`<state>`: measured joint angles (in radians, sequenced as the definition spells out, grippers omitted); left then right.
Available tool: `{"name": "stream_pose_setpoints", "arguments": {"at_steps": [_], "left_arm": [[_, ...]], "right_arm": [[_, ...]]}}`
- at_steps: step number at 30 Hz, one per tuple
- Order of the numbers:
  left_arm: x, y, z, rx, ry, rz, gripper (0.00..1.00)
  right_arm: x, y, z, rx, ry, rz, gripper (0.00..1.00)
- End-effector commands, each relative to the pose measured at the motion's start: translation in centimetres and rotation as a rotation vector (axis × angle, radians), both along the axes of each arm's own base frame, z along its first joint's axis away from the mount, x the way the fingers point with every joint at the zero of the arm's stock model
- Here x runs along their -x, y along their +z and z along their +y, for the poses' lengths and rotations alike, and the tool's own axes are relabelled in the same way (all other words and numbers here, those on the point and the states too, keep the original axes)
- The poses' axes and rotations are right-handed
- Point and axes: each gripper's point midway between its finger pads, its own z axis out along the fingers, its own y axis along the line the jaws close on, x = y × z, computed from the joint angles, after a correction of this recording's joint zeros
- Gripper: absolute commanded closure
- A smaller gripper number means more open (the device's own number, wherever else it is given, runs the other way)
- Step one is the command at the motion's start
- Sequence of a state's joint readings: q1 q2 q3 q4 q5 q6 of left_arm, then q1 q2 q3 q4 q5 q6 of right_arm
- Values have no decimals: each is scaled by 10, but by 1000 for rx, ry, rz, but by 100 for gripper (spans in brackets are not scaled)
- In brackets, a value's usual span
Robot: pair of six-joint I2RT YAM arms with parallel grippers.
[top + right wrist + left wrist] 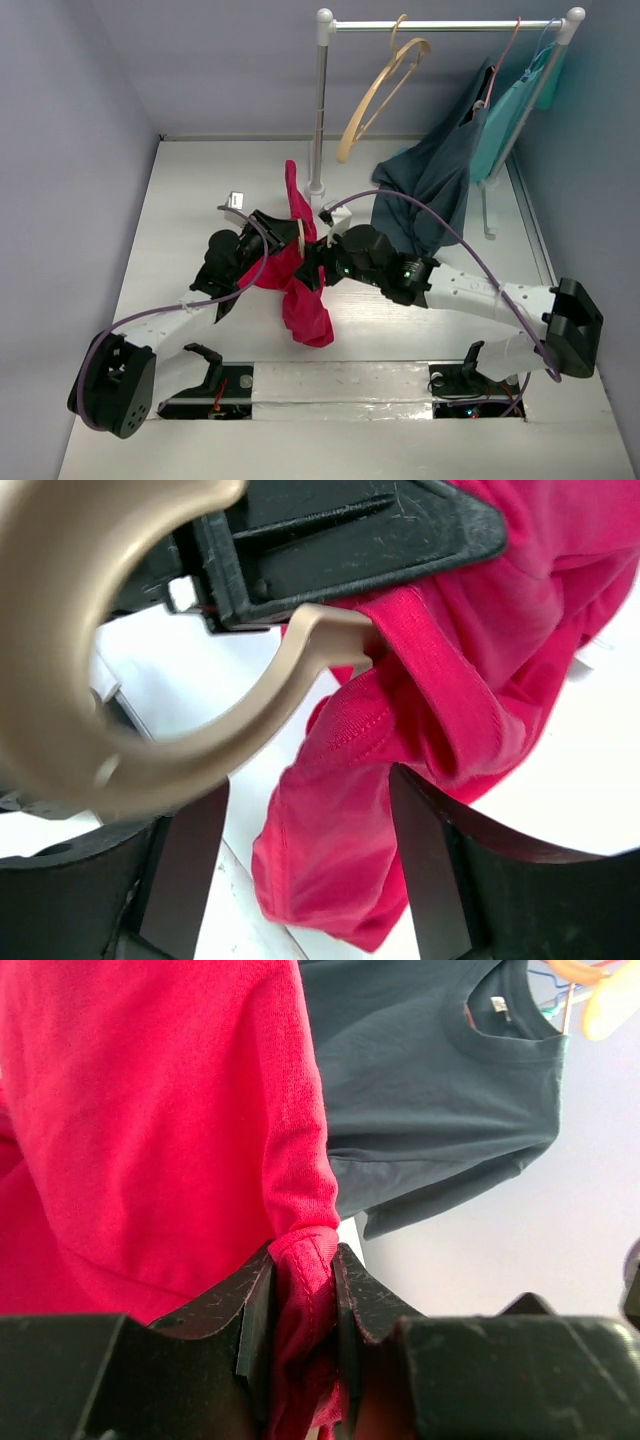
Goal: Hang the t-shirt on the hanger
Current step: Place the T-shirt on the hanger, then place the hanger at the clothesline.
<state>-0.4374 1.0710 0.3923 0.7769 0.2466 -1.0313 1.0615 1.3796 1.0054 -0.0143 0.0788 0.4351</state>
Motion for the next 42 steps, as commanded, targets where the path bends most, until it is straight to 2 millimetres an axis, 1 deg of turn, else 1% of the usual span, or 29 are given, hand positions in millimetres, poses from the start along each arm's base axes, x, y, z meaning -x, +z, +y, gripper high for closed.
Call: {"name": "stream_pose_setpoints", "arguments": {"at_steps": [1,4,6,7,8,9,10,11,12,13,14,16,17,18,19,20,21,23,26,28,29,30,36,39,41,42], "left_arm": [[1,19,-2,45,-28,-61,100],[0,21,-3,46,-31,-63,100],[-3,21,0,42,-20,-62,100],[-3,20,0,39,-19,-60,100],[-4,21,0,39,-17,-60,100],[-6,21,2,39,-10,-60,100],[-6,22,2,40,-8,-63,100],[-7,23,2,41,-8,-64,100],[-7,23,2,39,-6,-63,100],[-8,23,2,40,-6,-62,100],[-8,24,2,40,-8,-62,100],[-8,25,2,39,-8,-63,100],[-8,25,2,37,-8,-62,100],[-8,25,2,36,-8,-63,100],[-8,24,2,35,-8,-62,100],[-7,24,1,35,-11,-62,100],[-8,23,1,34,-9,-56,100],[-7,24,1,40,-14,-59,100],[-6,24,1,42,-16,-60,100],[-5,25,1,43,-17,-63,100],[-5,24,2,44,-16,-60,100],[-4,25,2,45,-16,-62,100],[-2,23,2,45,-16,-56,100],[-4,24,5,49,-7,-57,100],[-4,24,5,50,-7,-56,100],[-4,24,5,49,-7,-58,100]], "right_arm": [[0,27,-14,-44,-35,-36,28],[5,28,-19,-39,-30,-24,24],[8,22,-22,-20,-23,-5,22],[14,21,-21,-14,-13,-1,22],[18,15,-21,11,-11,8,22],[18,12,-21,28,-26,2,22],[26,10,-17,45,-19,-5,22],[26,6,-15,80,-29,-7,22],[21,4,-17,105,-72,-26,22],[22,2,-15,121,-79,-31,22],[26,-3,-13,146,-73,-32,22],[27,-10,-6,184,-78,-37,23],[26,-17,-7,211,-82,-31,23],[33,-19,-1,222,-68,-33,23],[36,-25,3,238,-61,-31,23],[35,-24,5,236,-62,-33,23],[38,-25,8,235,-55,-35,23],[37,-26,13,228,-57,-38,24],[28,-31,13,254,-100,-55,28],[22,-33,12,274,-134,-65,34],[20,-38,14,287,-138,-64,36],[19,-40,15,297,-140,-68,40],[10,-55,19,359,-171,-75,45],[6,-64,13,414,-210,-76,48],[4,-68,7,439,-228,-77,54],[4,-68,7,437,-233,-76,61]]}}
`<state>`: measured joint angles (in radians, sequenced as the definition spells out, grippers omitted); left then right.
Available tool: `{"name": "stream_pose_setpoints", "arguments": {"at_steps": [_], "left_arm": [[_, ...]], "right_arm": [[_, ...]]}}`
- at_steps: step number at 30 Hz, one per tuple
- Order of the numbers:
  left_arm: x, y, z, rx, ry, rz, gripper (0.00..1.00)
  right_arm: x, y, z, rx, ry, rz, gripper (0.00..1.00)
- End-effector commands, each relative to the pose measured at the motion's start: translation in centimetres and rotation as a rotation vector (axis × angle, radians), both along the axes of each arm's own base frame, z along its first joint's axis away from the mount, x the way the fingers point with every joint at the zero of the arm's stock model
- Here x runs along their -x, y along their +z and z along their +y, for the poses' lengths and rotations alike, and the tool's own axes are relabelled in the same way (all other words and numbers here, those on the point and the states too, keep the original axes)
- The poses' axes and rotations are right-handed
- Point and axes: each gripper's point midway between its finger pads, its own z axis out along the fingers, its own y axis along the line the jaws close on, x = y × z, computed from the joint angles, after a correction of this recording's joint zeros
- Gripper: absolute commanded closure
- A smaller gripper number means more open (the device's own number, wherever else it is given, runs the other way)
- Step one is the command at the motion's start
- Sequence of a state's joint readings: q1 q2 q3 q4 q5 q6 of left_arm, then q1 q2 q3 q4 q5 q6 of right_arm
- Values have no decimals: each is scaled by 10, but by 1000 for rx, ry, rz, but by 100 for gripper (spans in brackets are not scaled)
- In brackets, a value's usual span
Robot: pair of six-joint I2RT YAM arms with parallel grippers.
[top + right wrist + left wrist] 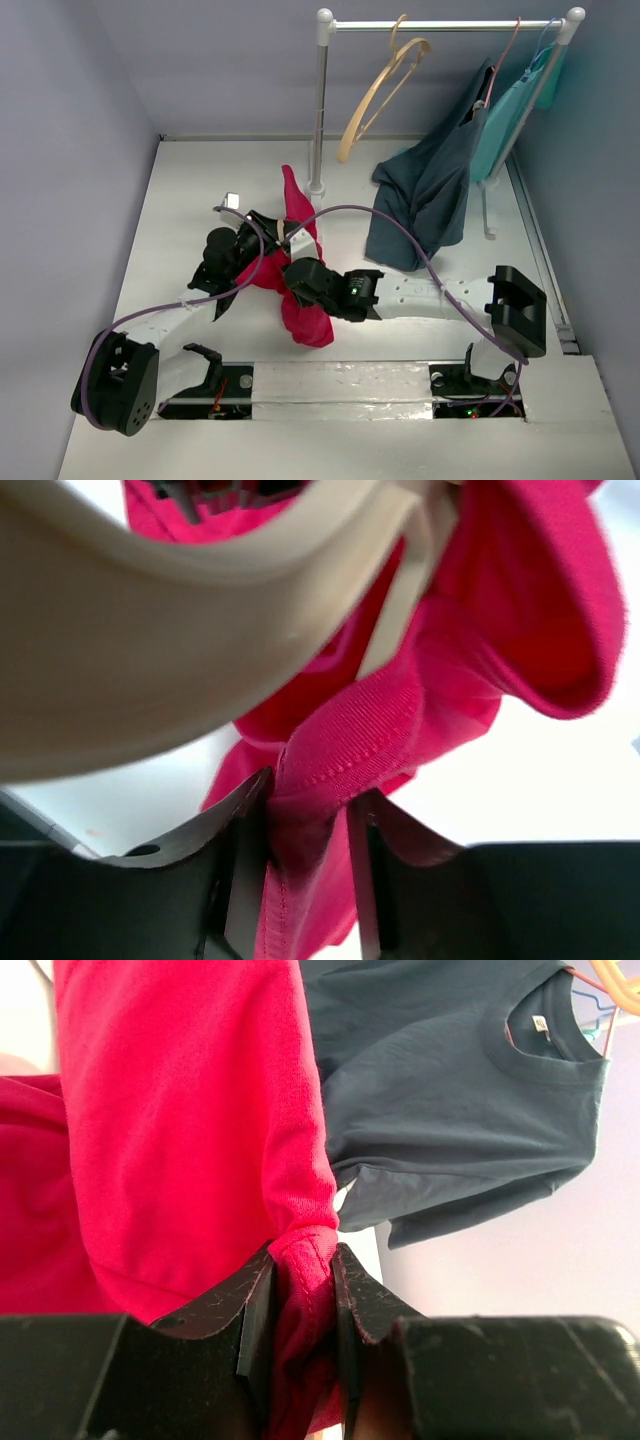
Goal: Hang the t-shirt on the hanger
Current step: Place the hanger at the clothesline.
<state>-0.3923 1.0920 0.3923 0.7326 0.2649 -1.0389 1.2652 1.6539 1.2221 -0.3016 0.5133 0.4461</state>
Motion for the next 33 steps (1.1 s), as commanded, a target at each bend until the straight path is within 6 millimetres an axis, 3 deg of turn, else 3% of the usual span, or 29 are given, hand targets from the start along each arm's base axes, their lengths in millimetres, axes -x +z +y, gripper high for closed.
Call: {"name": "stream_pose_setpoints", "arguments": {"at_steps": [1,10,15,16,19,21,22,24,28,33], "left_arm": [[3,41,-6,67,-33,-122,100],[4,41,-4,65,-28,-122,100],[2,57,3,23,12,-173,99],[1,57,5,4,26,-169,86],[-5,75,16,-51,77,-217,59],[-7,97,23,-72,118,-264,52],[-10,98,28,-102,149,-268,48],[-12,115,35,-121,185,-304,45],[-21,130,59,-183,308,-325,43],[-30,143,56,-221,306,-333,40]], "right_arm": [[-6,1,-10,35,-62,-16,63],[-5,8,-26,4,-87,-36,100],[5,36,-37,-119,-29,-68,100],[7,41,-39,-134,-13,-72,100],[17,58,-48,-177,38,-79,100],[24,63,-54,-179,71,-68,100],[30,65,-54,-192,98,-54,100],[39,76,-64,-226,125,-44,100],[55,94,-85,-287,160,-24,100],[72,116,-109,-333,197,-5,100]]}}
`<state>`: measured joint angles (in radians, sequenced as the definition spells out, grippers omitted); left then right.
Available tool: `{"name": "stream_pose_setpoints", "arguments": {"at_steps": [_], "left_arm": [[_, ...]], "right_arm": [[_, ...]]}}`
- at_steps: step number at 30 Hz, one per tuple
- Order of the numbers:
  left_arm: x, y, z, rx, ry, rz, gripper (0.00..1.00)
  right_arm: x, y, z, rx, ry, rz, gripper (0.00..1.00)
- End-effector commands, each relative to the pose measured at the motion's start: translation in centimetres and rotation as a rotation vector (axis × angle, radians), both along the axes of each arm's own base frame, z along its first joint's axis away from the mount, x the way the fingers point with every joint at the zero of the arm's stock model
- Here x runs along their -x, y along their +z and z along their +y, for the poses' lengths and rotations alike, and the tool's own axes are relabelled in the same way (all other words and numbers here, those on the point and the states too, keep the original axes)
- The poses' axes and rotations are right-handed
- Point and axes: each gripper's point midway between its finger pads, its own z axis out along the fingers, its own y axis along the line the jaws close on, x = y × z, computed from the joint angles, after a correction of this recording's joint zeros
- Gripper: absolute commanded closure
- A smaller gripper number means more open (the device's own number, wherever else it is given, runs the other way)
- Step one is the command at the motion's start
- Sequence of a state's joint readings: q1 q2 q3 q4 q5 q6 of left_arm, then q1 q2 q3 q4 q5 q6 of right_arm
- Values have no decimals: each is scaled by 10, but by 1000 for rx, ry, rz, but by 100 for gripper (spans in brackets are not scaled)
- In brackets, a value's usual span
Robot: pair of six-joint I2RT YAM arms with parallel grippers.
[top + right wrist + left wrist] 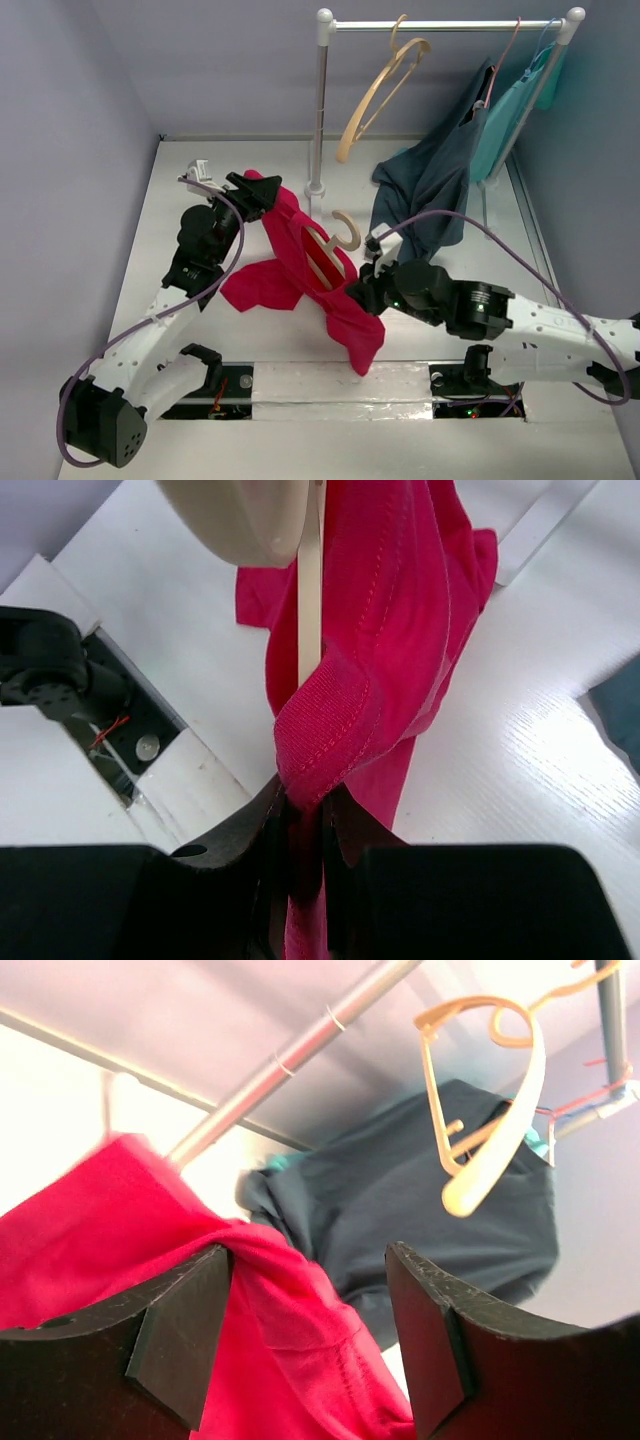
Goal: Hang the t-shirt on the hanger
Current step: Place the hanger at the clothesline.
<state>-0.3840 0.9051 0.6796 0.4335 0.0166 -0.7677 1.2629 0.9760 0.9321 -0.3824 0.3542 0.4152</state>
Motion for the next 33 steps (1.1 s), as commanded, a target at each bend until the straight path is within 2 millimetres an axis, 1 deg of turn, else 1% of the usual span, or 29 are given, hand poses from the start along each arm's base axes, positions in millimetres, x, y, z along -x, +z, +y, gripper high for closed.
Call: {"name": "stream_pose_setpoints", "arguments": {"at_steps": [1,3,5,8,10,11,12,13,14,15,16,17,18,20,21,22,24,26,27,28,29,31,32,33], "left_arm": [[-11,23,13,-39,73,-47,40],[-13,24,17,-32,93,-51,40],[-15,29,18,-25,96,-61,39],[-15,26,12,-20,66,-54,39],[-10,29,11,-9,50,-65,39],[-6,31,9,-7,33,-71,39],[1,39,8,1,15,-95,39],[4,40,7,-1,5,-96,39],[6,43,8,-6,5,-101,39],[10,52,10,-7,5,-121,39],[14,53,9,-14,-6,-119,39],[17,60,10,-11,-10,-134,39],[24,67,12,-5,-11,-155,39],[32,76,15,5,-12,-179,39],[40,84,18,10,-9,-205,39],[42,84,19,7,-7,-205,39],[49,82,19,5,-18,-209,39],[50,71,14,-6,-54,-192,39],[50,66,11,-9,-67,-181,39],[52,63,7,-12,-90,-178,40],[52,59,6,-16,-100,-170,40],[52,48,2,-32,-121,-145,40],[54,47,1,-42,-129,-146,40],[57,48,1,-46,-135,-151,40]], "right_arm": [[13,11,-11,-21,45,20,100],[17,19,-21,-41,42,17,100],[17,21,-26,-52,36,12,100],[13,23,-34,-60,0,3,100],[9,28,-39,-75,-36,-11,100],[8,36,-43,-98,-44,-22,100],[7,41,-46,-112,-51,-36,100],[5,48,-49,-126,-62,-52,100],[5,60,-53,-160,-64,-72,100],[4,74,-56,-177,-64,-102,100],[2,83,-61,-185,-81,-124,100],[0,91,-67,-183,-95,-139,100],[0,117,-75,-221,-98,-175,100],[2,134,-83,-246,-94,-200,100],[3,143,-89,-267,-99,-211,100],[2,144,-92,-268,-112,-217,100],[-1,135,-96,-246,-135,-208,100],[-8,114,-104,-184,-208,-177,100],[-11,109,-107,-175,-241,-160,100],[-16,109,-114,-164,-292,-163,100],[-18,106,-120,-139,-315,-159,100],[-21,106,-132,-135,-380,-147,100],[-21,105,-140,-109,-402,-142,100],[-22,105,-145,-112,-430,-131,100]]}}
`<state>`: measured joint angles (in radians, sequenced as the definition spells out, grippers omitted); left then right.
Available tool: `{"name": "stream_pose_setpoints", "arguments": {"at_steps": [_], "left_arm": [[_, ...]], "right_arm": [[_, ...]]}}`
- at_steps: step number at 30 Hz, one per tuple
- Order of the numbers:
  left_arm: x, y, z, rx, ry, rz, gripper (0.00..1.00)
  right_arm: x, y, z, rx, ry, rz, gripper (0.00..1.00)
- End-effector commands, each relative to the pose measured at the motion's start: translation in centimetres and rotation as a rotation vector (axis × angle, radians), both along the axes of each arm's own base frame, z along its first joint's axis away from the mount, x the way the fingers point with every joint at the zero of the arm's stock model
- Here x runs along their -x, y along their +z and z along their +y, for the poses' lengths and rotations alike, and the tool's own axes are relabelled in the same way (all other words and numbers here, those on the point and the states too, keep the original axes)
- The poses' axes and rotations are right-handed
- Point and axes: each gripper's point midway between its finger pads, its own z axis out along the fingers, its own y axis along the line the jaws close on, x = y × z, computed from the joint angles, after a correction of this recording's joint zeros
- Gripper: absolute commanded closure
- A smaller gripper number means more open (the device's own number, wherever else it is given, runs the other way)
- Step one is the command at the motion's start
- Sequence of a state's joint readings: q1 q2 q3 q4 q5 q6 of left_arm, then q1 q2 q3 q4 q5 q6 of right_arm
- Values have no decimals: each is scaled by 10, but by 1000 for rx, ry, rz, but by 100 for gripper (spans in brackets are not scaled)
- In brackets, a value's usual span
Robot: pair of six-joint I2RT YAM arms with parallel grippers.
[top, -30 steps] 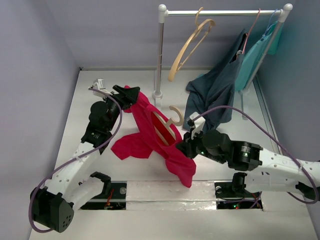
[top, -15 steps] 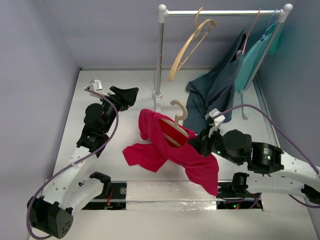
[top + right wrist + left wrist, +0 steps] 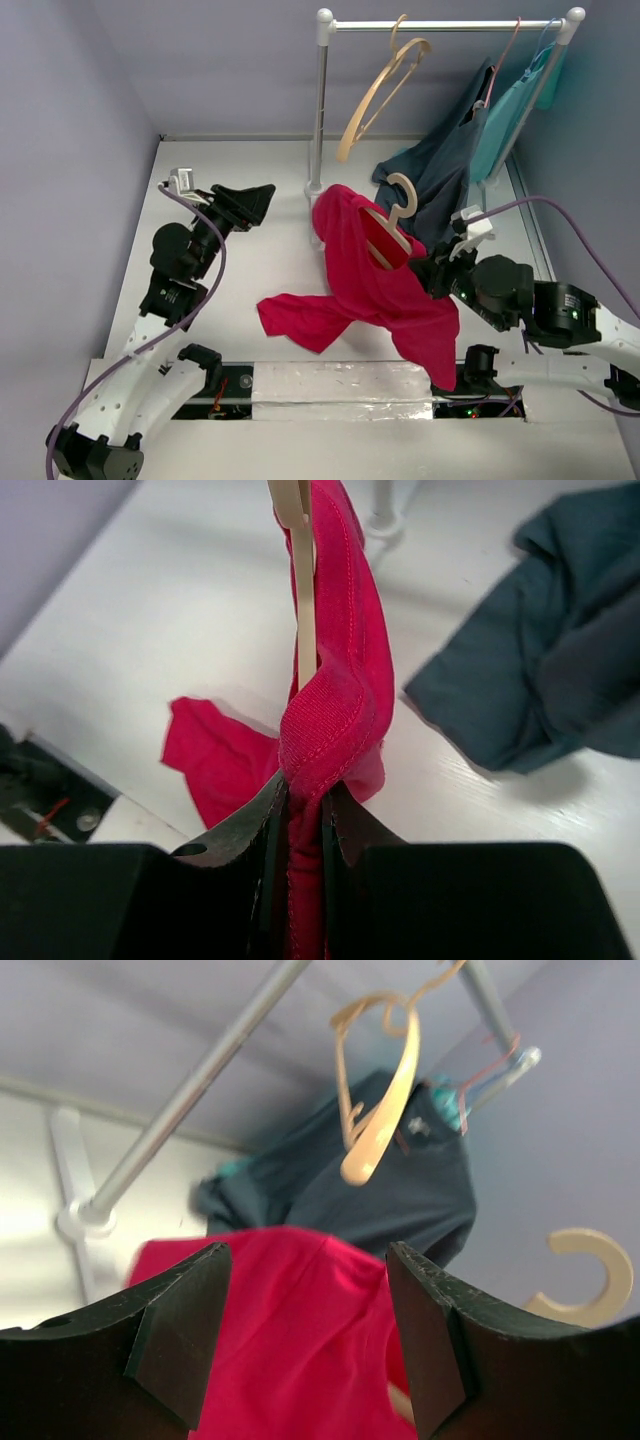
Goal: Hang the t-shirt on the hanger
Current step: Place the hanger at the clothesline.
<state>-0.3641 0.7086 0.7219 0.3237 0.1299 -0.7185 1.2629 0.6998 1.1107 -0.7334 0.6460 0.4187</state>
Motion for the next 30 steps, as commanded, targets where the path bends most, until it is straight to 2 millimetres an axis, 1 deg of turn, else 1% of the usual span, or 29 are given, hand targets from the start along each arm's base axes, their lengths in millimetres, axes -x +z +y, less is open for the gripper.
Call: {"name": "stream_pose_setpoints", "arguments": {"at_steps": [1,2,3,4,5,6,9,10,12,13,14,15,16,18,19,20,22,23,24,25,26,27,28,29,30], "left_arm": [[8,-8,-7,-44,-56,0,41],[12,-6,-6,-49,-62,-9,41],[13,-6,-6,-50,-62,-11,41],[17,-3,-5,-49,-64,-19,41],[20,0,-5,-49,-71,-26,41],[24,4,-4,-47,-73,-40,41],[31,10,-2,-60,-72,-57,41],[33,9,-1,-65,-75,-53,41],[36,11,-2,-66,-85,-61,41],[39,11,-3,-70,-95,-63,41],[41,11,-4,-75,-109,-66,41],[43,9,-6,-82,-117,-65,41],[45,7,-6,-97,-126,-63,41],[50,6,-5,-113,-132,-67,41],[51,2,-5,-126,-134,-56,41],[53,2,-4,-143,-130,-65,41],[59,2,-1,-165,-129,-71,41],[61,3,0,-176,-128,-77,40],[66,9,2,-196,-122,-106,40],[69,6,3,-214,-126,-101,40],[74,9,3,-237,-133,-126,40],[76,11,4,-245,-129,-139,40],[78,10,5,-257,-133,-141,40],[80,11,4,-267,-137,-154,39],[80,10,5,-276,-137,-157,39]], "right_arm": [[-11,21,-32,-46,-174,0,100],[-16,22,-36,-35,-220,-4,100],[-17,22,-34,-26,-221,-3,100],[-19,23,-33,-26,-243,-1,100],[-24,25,-37,-6,-290,-12,100],[-29,29,-31,8,-318,-14,100],[-42,40,-34,19,-425,-53,100],[-47,49,-33,19,-470,-73,100],[-53,62,-28,2,-501,-94,100],[-58,64,-24,36,-517,-113,100],[-63,77,-24,5,-544,-128,100],[-66,81,-23,8,-557,-133,100],[-73,83,-27,22,-591,-140,100],[-86,87,-27,32,-633,-139,100],[-97,87,-36,50,-667,-138,100],[-104,88,-31,36,-659,-135,100],[-114,89,-34,54,-673,-146,100],[-122,94,-39,35,-702,-155,100],[-127,97,-41,35,-717,-163,100],[-131,100,-44,58,-723,-178,100],[-140,108,-49,57,-744,-196,100],[-143,112,-51,35,-756,-203,100],[-146,116,-54,62,-757,-217,100],[-151,126,-55,31,-766,-244,100],[-157,131,-63,35,-790,-261,100]]}}
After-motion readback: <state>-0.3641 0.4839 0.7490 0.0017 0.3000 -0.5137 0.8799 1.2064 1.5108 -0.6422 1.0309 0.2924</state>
